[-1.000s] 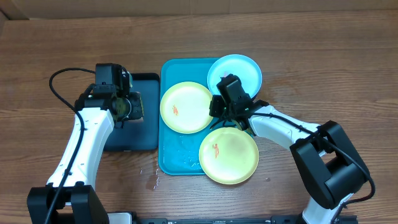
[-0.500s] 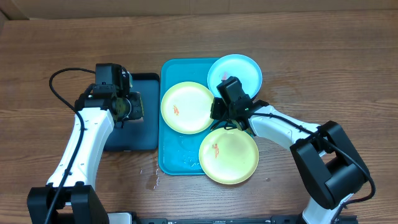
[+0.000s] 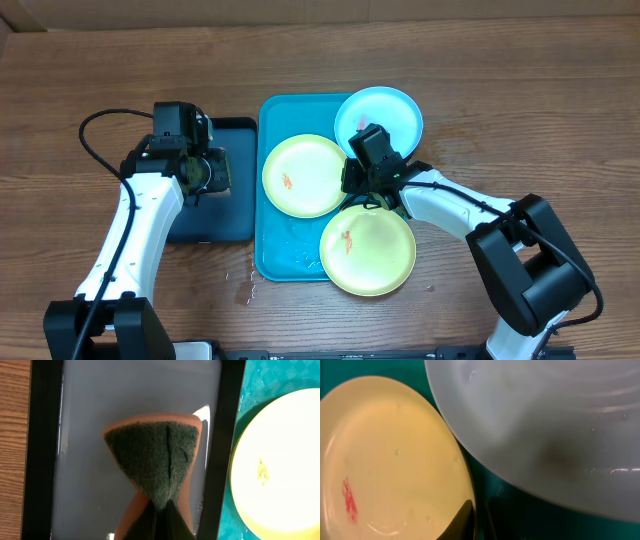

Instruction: Clean dirty plates on tray and stack at the side

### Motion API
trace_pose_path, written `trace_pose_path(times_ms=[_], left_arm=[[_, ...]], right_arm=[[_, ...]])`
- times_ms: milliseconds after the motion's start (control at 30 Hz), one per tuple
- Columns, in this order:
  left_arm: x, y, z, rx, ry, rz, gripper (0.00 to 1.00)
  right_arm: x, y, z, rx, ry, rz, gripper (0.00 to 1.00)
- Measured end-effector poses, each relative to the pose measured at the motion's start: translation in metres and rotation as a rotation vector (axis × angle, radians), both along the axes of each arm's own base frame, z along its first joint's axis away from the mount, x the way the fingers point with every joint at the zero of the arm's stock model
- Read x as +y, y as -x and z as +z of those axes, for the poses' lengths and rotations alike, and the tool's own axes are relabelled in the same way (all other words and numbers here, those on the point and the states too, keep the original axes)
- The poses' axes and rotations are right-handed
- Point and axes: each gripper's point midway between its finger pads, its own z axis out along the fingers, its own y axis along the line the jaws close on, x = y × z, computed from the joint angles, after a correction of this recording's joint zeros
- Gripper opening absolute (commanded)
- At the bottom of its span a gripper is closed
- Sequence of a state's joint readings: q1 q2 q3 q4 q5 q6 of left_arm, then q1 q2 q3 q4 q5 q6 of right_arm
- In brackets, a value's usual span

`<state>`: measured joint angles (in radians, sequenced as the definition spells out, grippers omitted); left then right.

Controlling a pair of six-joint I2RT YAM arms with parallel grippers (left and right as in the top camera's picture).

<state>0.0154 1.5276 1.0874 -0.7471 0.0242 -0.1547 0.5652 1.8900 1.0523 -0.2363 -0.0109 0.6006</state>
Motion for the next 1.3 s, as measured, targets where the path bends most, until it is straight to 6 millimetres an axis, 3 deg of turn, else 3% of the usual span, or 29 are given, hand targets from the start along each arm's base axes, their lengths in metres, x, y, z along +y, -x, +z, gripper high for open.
trace_pose_path(times_ms=[100, 167, 233, 333, 800, 967, 1100, 1300], left_arm=[[0.000, 0.000, 0.000, 0.000, 0.000, 0.000, 0.04], [0.000, 0.000, 0.000, 0.000, 0.000, 0.000, 0.04], [0.000, 0.000, 0.000, 0.000, 0.000, 0.000, 0.04], [0.000, 0.000, 0.000, 0.000, 0.000, 0.000, 0.04], [0.008, -0.005, 0.002, -0.022, -0.070, 0.014, 0.04], [-0.020, -0.020, 0.009, -0.092, -0.066, -0.057, 0.04], [-0.060, -0.026, 0.015, -0.139, 0.011, -0.124, 0.04], [-0.121, -0.016, 0.018, -0.135, 0.137, -0.187, 0.04]], right_arm=[[0.000, 0.000, 0.000, 0.001, 0.000, -0.003, 0.22], [-0.001, 0.000, 0.000, 0.002, 0.004, 0.000, 0.23], [-0.001, 0.000, 0.000, 0.000, 0.005, 0.000, 0.19], [-0.001, 0.000, 0.000, -0.003, 0.005, 0.003, 0.04], [0.002, -0.004, 0.003, -0.016, -0.013, -0.010, 0.04], [0.002, -0.003, 0.003, -0.014, -0.014, -0.012, 0.04], [0.003, -0.002, 0.002, -0.013, -0.015, -0.011, 0.04], [0.003, -0.001, 0.002, -0.008, -0.012, -0.011, 0.04]])
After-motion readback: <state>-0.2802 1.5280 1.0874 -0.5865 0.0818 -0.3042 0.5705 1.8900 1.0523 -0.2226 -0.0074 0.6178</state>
